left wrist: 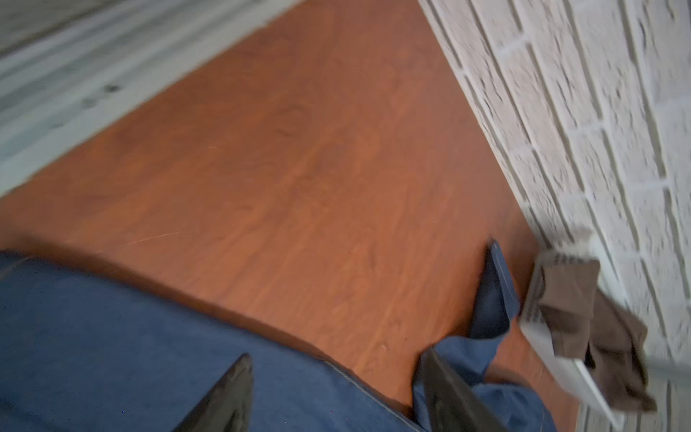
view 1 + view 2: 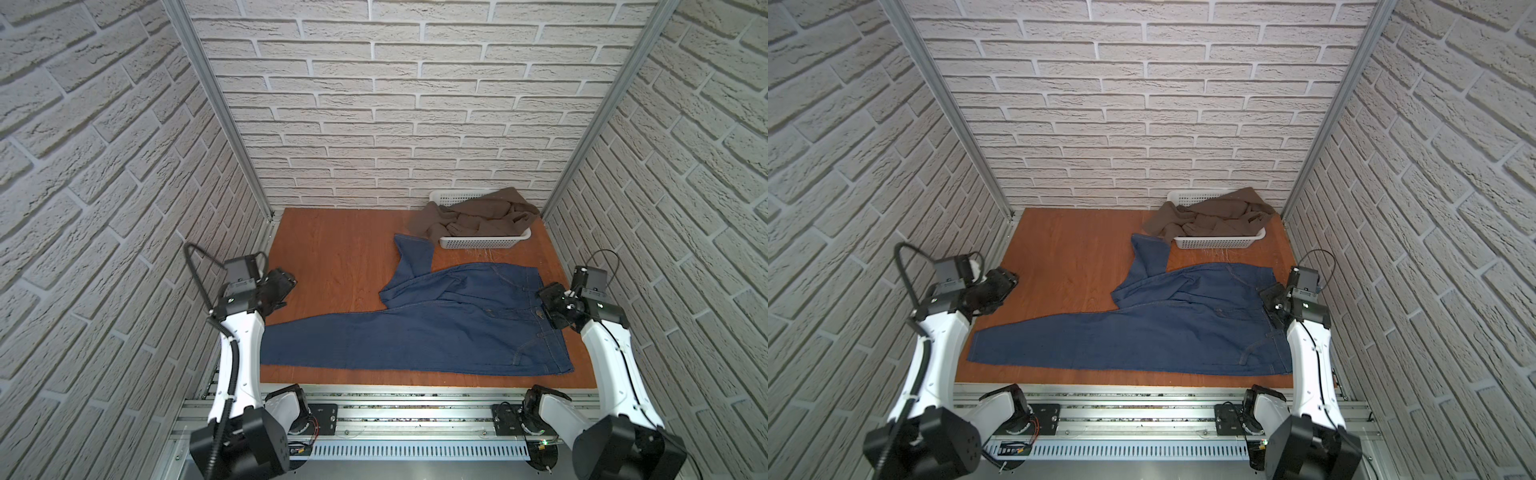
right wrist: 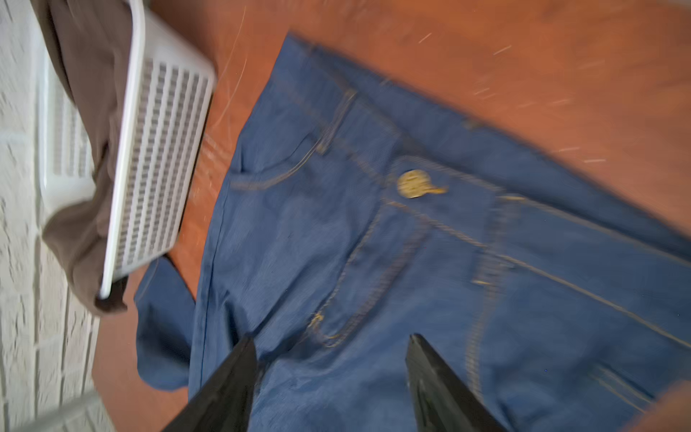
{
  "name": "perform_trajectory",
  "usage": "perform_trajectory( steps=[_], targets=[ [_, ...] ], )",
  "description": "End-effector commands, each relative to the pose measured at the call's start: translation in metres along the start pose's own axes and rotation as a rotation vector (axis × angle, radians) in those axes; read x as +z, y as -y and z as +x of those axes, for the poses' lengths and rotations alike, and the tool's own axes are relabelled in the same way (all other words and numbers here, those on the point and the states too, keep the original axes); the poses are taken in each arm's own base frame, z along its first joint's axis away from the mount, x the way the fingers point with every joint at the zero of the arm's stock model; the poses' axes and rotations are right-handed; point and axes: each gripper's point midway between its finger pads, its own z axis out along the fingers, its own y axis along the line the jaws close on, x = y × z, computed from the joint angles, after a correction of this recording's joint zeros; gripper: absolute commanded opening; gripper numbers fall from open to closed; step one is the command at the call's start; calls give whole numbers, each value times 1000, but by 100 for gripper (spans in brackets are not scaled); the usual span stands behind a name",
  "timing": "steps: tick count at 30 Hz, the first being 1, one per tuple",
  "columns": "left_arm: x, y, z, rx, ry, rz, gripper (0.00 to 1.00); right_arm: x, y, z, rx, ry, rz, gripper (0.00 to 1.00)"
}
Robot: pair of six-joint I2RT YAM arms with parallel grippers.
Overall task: Fold and stack the trousers
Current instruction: 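Grasp the bunched jeans leg with the left gripper while right grasps the waist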
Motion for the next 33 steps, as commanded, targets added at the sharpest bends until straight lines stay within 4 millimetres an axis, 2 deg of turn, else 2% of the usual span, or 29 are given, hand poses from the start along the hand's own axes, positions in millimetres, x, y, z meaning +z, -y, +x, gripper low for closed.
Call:
perform_trajectory(
  steps=[1,5,8,11,15,20,26,30,33],
  targets=[
    [34,62,0,119,-2,68,70,26,-50,-3,-52,-65,-139,62],
    [74,143,29,308,-103,208,70,58,-66,-1,-81,-122,-136,60],
    [107,189,54,411,-184,267,71,77,-69,1,-81,-149,-126,59],
    [142,224,72,461,-253,306,72,93,-70,3,-80,-173,-120,57],
    [191,255,85,486,-310,327,73,109,-72,5,-79,-198,-107,54],
    [243,276,95,509,-329,336,72,119,-77,4,-91,-210,-99,51],
    [293,275,113,499,-365,303,67,122,-85,4,-111,-210,-98,49],
    [313,271,125,481,-395,295,65,122,-85,5,-119,-210,-90,48],
    [320,273,135,467,-410,316,63,122,-83,4,-129,-201,-74,49]
  ],
)
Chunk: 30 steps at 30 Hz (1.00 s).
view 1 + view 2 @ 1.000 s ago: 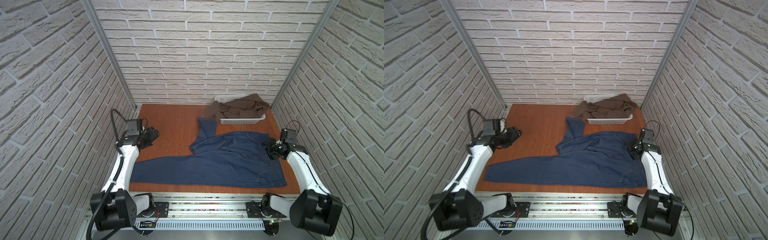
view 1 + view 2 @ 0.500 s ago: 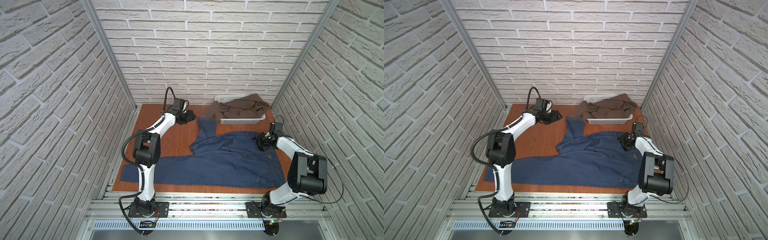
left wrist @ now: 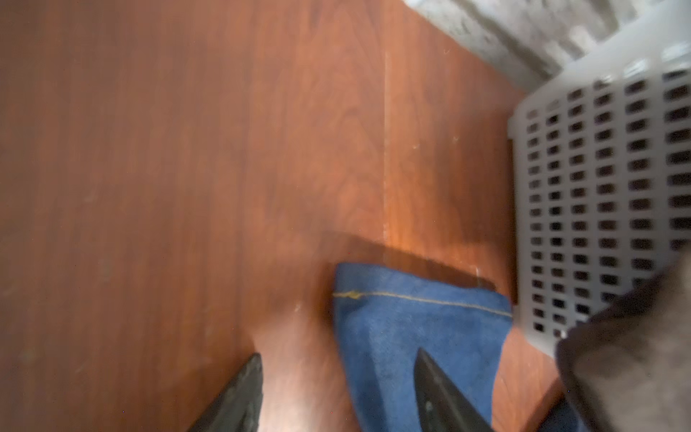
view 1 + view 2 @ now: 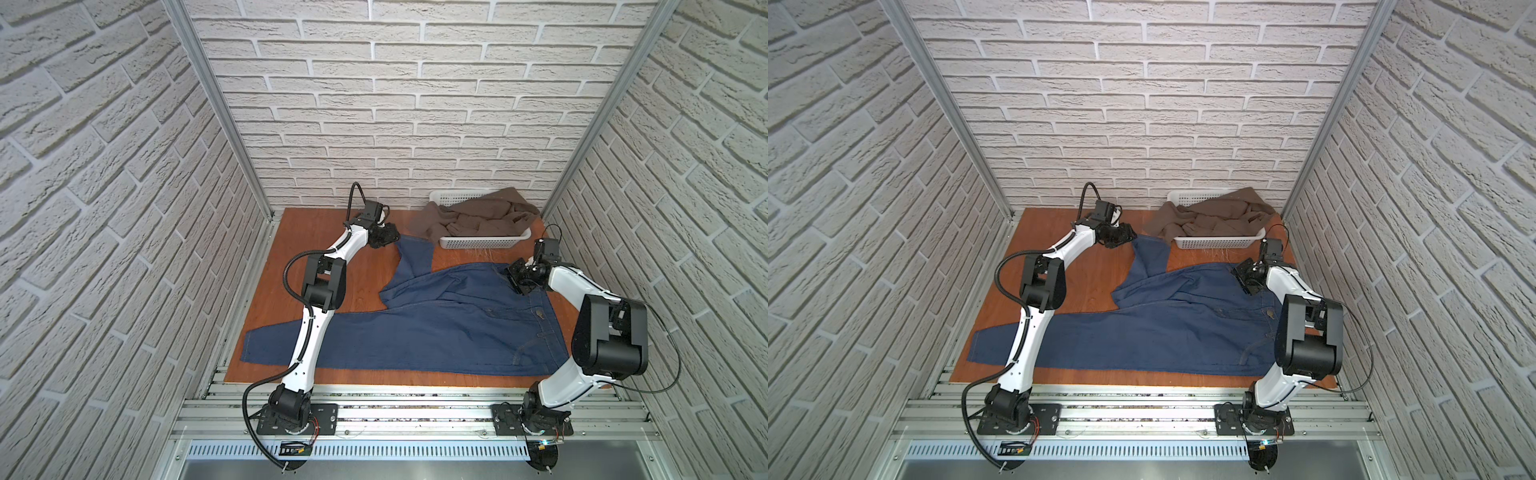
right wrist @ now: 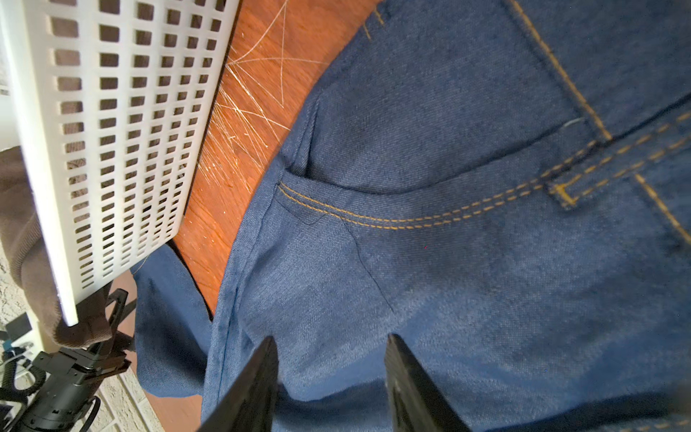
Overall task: Fold and stack the trousers
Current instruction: 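Grasp the bunched jeans leg with the left gripper while right grasps the waist, then pull the jeans leg away from the basket with the left gripper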
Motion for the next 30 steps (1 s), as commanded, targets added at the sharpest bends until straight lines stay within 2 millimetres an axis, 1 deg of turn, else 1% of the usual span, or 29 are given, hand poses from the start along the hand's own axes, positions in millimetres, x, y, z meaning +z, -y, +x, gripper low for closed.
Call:
perform_trajectory(
  steps=[1,4,8,10,11,12,13,16,18,19,20,21,23,26,27,29,30],
  targets=[
    [12,11,12,-8,-31,34,62,-3,-6,-6,-30,26,5,48],
    [15,11,14,-16,-33,36,52,-2,0,-7,-33,25,31,48],
    [10,16,11,-11,-25,46,24,0,7,-8,-27,28,49,48],
    [2,16,7,-2,-6,32,12,1,12,-9,-22,34,63,48],
    [-3,15,5,-1,8,19,4,1,15,-9,-20,36,71,48],
    [-12,14,0,-1,31,8,0,1,19,-10,-16,41,80,48],
    [-20,11,-5,-5,51,0,0,1,23,-11,-10,43,91,48],
    [-68,3,-28,-24,167,-42,0,1,37,-15,9,61,129,48],
    [-113,-5,-46,-43,259,-76,0,0,48,-18,20,74,167,49],
    [-131,-9,-52,-49,295,-92,0,0,54,-19,23,80,191,49],
    [-157,-10,-60,-49,341,-101,0,-1,59,-20,28,84,216,49],
    [-181,-12,-67,-52,381,-116,0,0,63,-21,33,83,231,49],
    [-223,-19,-73,-56,433,-156,0,1,73,-21,48,75,266,49],
    [-281,-29,-72,-32,483,-257,0,4,87,-20,65,64,317,49],
    [-301,-35,-69,-27,494,-300,0,5,92,-18,70,55,337,49],
    [-334,-46,-61,-33,505,-370,0,7,102,-17,79,39,380,49],
    [-349,-55,-55,-41,505,-414,0,9,107,-16,82,28,400,49]
  ],
)
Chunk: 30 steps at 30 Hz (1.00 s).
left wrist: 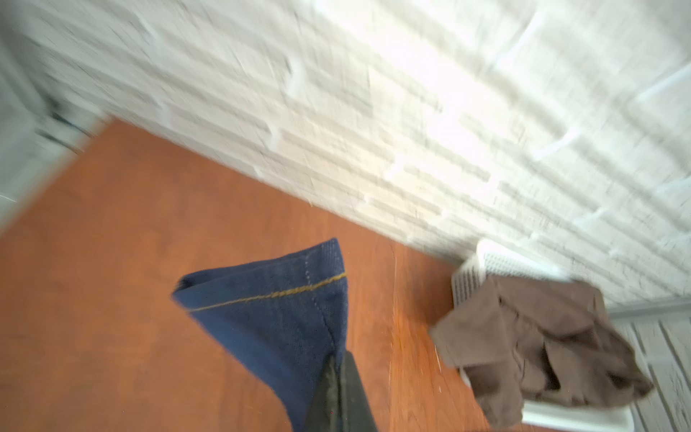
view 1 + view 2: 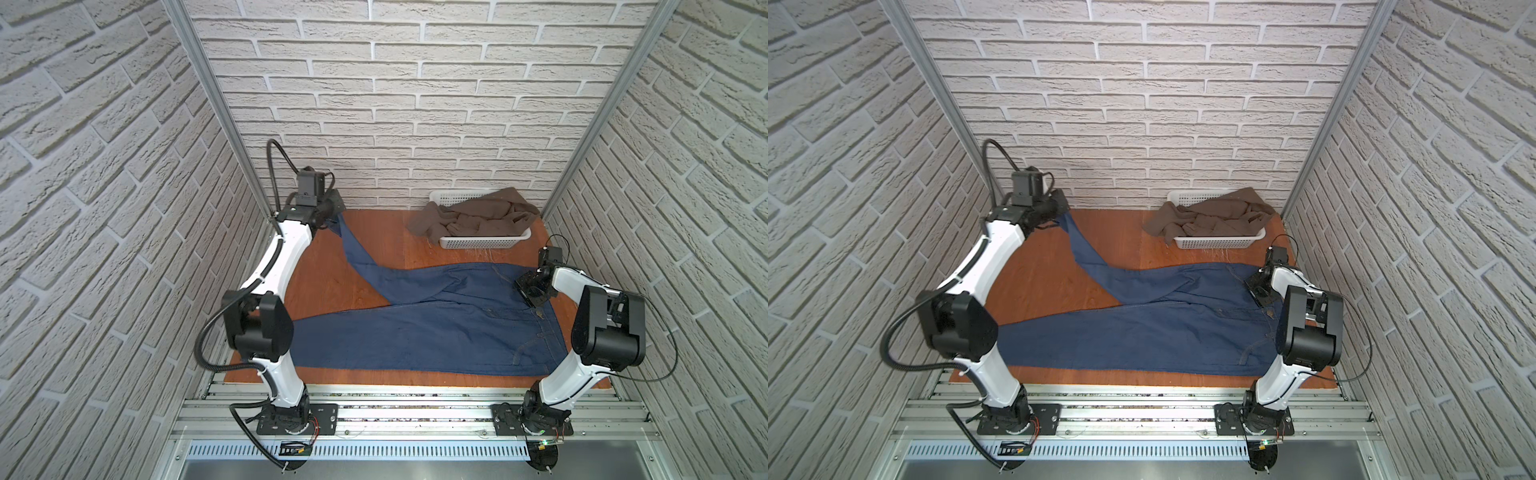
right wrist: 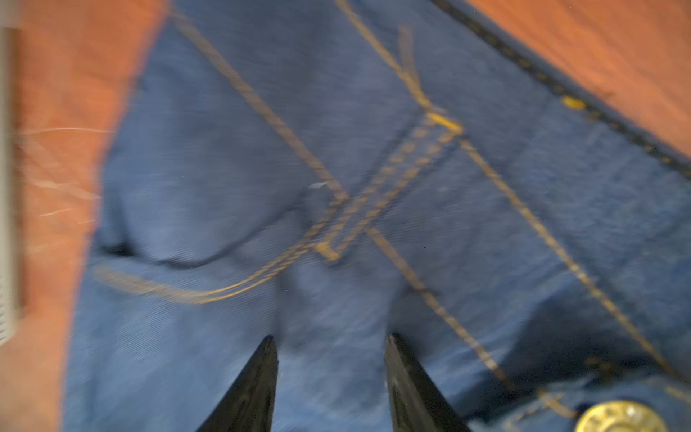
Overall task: Fold and stack the trousers
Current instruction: 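Pull the jeans leg away from the basket with the left gripper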
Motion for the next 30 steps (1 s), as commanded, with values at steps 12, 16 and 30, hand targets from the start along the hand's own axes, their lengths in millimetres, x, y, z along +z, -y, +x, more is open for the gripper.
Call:
perform_trajectory(
  steps=[12,16,30],
  targets=[
    [-56,-163,67,21,-325,-485,0,-6,59,-9,86,42,181,51],
    [-47,-183,72,20,-352,-542,0,-12,67,-14,108,56,189,52],
    [34,-183,40,22,-355,-513,0,-37,39,-31,119,100,77,49]
  ],
)
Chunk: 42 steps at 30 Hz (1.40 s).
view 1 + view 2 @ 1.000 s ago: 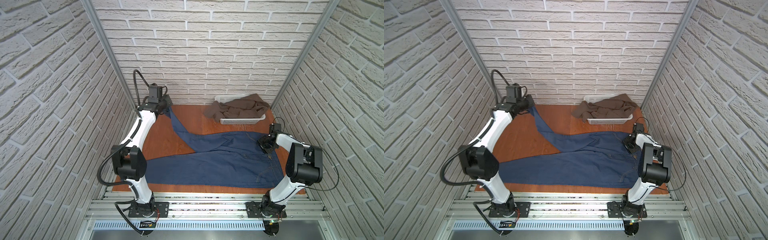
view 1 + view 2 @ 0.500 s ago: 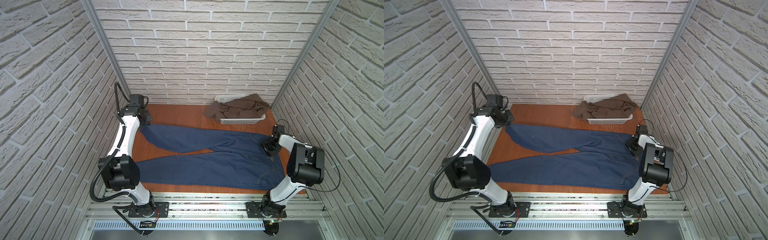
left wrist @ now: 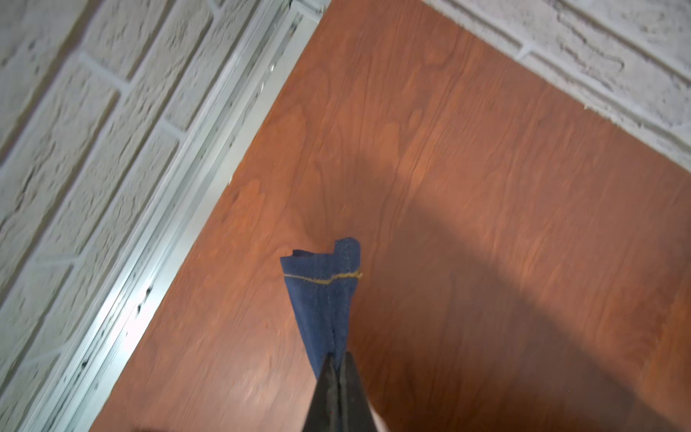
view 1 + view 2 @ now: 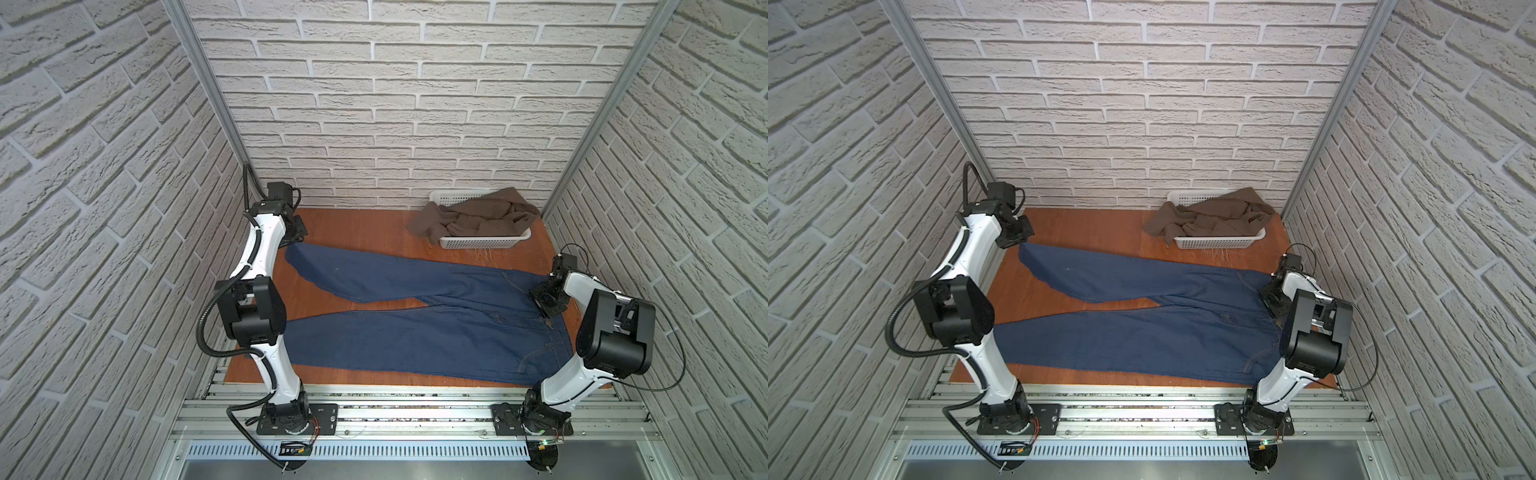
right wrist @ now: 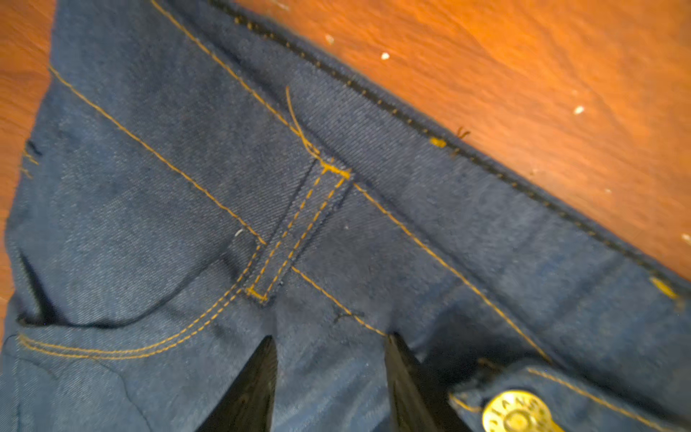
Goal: Fold and stack the trousers
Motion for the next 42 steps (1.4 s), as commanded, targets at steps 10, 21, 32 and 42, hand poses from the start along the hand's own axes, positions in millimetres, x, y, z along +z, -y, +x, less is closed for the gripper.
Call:
perform_trajectory(
  steps=[10,21,32,42],
  targets=[
    [93,21,-44,-20,-51,-51,0,-35,-31,-19,-14,84,-63,48],
    [57,24,-58,-57,70,53,74,-49,-68,0,-139,60,-152,50],
    [85,13,12,-71,-118,206,64,-30,-79,20,-175,-8,-162,51],
    [123,-26,43,-226,-154,163,65,-28,-84,24,-199,-21,-168,50]
  ],
)
